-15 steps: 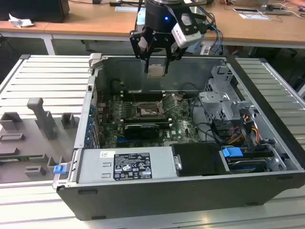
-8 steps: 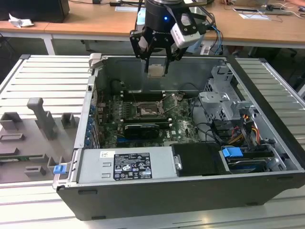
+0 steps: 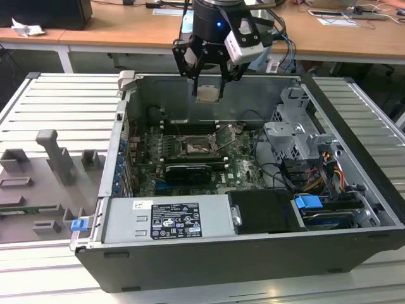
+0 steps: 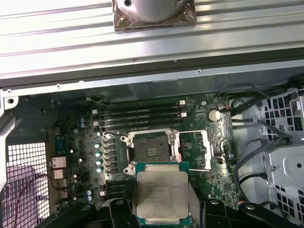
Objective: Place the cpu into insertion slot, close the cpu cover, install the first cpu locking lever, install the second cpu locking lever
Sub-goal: 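Place the cpu into insertion slot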
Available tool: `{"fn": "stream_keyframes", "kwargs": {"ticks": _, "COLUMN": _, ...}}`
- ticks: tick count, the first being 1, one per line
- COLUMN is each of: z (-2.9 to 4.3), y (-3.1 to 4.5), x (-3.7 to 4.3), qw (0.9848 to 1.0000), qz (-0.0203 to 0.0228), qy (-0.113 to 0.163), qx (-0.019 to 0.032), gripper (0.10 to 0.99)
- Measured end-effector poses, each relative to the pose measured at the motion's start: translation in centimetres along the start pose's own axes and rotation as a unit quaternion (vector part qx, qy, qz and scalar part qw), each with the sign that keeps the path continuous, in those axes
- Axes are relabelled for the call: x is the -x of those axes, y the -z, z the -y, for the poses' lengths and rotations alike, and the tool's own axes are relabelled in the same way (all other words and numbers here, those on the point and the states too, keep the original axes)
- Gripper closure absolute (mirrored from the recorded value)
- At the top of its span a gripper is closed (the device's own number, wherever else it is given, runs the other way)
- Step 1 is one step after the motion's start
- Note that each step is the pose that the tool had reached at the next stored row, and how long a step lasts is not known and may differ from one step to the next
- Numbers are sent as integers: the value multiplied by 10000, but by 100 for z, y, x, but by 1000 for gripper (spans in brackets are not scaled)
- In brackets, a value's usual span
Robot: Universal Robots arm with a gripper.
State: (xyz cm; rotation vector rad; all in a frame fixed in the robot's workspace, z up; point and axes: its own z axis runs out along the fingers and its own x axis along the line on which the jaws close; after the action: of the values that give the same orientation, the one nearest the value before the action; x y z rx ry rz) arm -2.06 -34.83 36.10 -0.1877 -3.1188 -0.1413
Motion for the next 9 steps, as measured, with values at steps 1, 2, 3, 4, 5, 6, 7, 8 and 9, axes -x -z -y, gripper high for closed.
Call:
{"fn": "stream_keyframes", "kwargs": {"ticks": 1, "z": 0, "y": 0, "x": 0, "qw": 10000, "qz": 4, "qy": -42, "qx": 1, "gripper": 557}}
{"fn": "stream_keyframes", "kwargs": {"ticks": 2, "z": 0, "y": 0, "x": 0, "qw": 10000, "qz": 8, "qy": -89, "qx": 2, "gripper": 557}}
{"fn": "stream_keyframes", "kwargs": {"ticks": 3, "z": 0, "y": 0, "x": 0, "qw": 9999, "qz": 12, "qy": -129, "qx": 3, "gripper": 557}}
{"fn": "stream_keyframes", "kwargs": {"ticks": 4, "z": 0, "y": 0, "x": 0, "qw": 9999, "qz": 15, "qy": -167, "qx": 3, "gripper": 557}}
{"fn": "stream_keyframes", "kwargs": {"ticks": 5, "z": 0, "y": 0, "x": 0, "qw": 9998, "qz": 18, "qy": -202, "qx": 4, "gripper": 557}}
{"fn": "stream_keyframes", "kwargs": {"ticks": 6, "z": 0, "y": 0, "x": 0, "qw": 9997, "qz": 21, "qy": -228, "qx": 4, "gripper": 557}}
{"fn": "stream_keyframes", "kwargs": {"ticks": 7, "z": 0, "y": 0, "x": 0, "qw": 9997, "qz": 23, "qy": -260, "qx": 5, "gripper": 557}}
{"fn": "stream_keyframes", "kwargs": {"ticks": 8, "z": 0, "y": 0, "x": 0, "qw": 9996, "qz": 26, "qy": -282, "qx": 5, "gripper": 557}}
{"fn": "stream_keyframes", "kwargs": {"ticks": 9, "z": 0, "y": 0, "x": 0, "qw": 9995, "qz": 29, "qy": -321, "qx": 6, "gripper": 557}}
